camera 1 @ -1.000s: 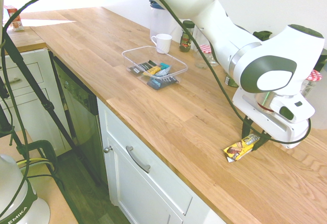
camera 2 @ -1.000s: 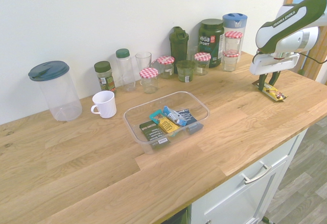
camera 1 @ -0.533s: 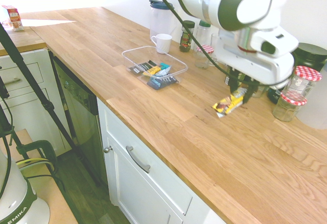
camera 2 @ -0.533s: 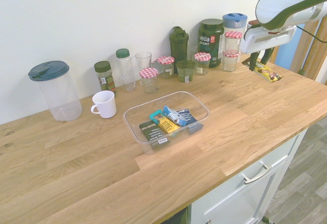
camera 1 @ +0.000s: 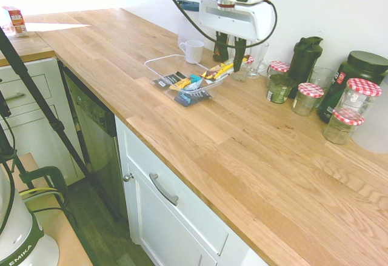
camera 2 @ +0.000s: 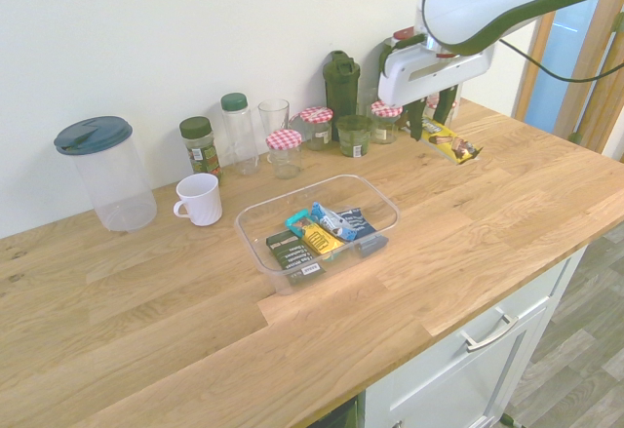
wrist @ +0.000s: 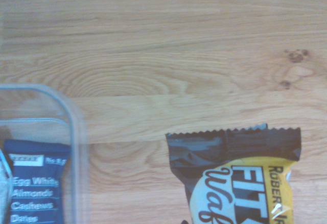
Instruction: Put the protein bar into the container
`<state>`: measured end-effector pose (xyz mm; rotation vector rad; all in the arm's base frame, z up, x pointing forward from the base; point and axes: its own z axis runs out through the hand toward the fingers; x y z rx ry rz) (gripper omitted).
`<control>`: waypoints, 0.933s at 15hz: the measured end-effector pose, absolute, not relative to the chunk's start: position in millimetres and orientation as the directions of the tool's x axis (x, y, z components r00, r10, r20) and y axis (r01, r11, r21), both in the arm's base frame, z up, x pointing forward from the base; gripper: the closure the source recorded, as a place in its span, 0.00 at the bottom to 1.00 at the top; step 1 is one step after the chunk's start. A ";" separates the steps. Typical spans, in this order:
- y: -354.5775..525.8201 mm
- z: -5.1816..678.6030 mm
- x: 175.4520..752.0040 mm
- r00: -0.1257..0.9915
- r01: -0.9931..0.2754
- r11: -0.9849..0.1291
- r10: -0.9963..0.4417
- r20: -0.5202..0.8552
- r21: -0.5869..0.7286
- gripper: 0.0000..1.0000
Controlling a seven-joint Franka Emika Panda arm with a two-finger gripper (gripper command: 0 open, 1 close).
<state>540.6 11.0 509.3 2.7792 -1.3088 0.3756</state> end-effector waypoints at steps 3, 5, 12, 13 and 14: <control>63.1 512.7 542.7 0.629 -0.753 -0.657 -0.738 0.244 -0.048 1.00; 95.4 509.5 549.6 0.636 -0.749 -0.662 -0.734 0.237 -0.038 1.00; 166.0 466.8 582.3 0.651 -0.747 -0.665 -0.734 0.191 -0.008 1.00; 167.7 458.1 585.1 0.650 -0.749 -0.662 -0.737 0.185 -0.001 1.00; 169.5 449.6 587.4 0.649 -0.752 -0.659 -0.740 0.179 0.002 1.00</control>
